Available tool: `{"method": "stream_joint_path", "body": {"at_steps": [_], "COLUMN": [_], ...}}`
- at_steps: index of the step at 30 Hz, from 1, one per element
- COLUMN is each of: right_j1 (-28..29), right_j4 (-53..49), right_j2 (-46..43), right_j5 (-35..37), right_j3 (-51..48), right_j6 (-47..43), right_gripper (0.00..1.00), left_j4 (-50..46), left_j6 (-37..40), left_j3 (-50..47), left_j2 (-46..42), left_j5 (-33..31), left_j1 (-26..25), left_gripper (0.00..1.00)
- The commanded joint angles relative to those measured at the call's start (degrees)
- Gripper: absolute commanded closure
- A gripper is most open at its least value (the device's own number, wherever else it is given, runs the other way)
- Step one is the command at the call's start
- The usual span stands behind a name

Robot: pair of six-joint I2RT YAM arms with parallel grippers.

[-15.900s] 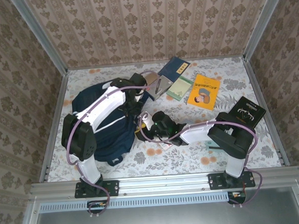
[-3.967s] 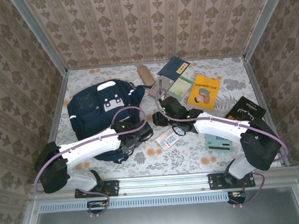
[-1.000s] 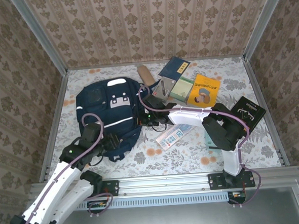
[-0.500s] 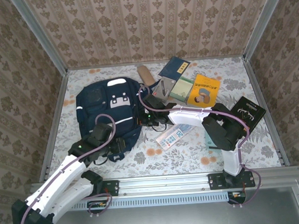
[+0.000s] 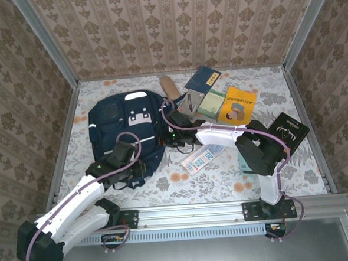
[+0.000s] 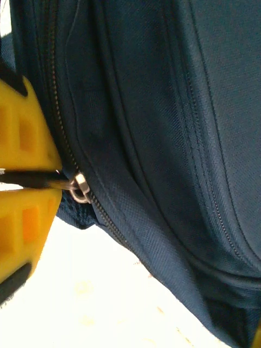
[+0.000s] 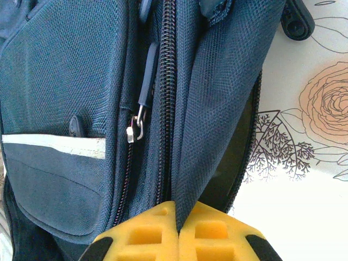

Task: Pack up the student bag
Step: Unzip the student bag at the middle-left of the table.

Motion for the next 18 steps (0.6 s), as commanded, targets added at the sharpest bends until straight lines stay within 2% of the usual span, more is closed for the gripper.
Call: {"method": "stream_joint_path", "body": {"at_steps": [1,4,7,12,18], "right_j1": [0.1,-0.2,-1.1,-3.8,-7.0], "right_j4": [-0.2,-0.4,-0.7,-0.8,-1.9], "right_j2": [0.2,-0.4,-1.2,-2.0,-2.3], "right_j5": [-1.3,-0.9,-0.2,0.2,0.1], "right_j3": [1.4,1.3,1.0,0.0,0.4], "right_j6": [0.5,0.3,0.2,-0.2,-2.9], "right_gripper": [1.0,1.0,1.0,1.0,1.0], "left_j4": [-0.2,-3.3,-8.9,-18.8,-27.0], "left_j6": [0.7,0.1,-1.6,-9.0,-15.7], "left_j3": [0.2,1.2,2.9,6.3,9.6], "left_j2": [0.2,-0.4,-1.2,-0.2,2.5], "left_j5": [-0.2,-2.1,-6.6,-17.1,-24.9], "left_j1": [-0.9,-1.3,-1.4,-1.4,-0.3], "left_gripper": [1.0,1.0,1.0,1.0,1.0]}}
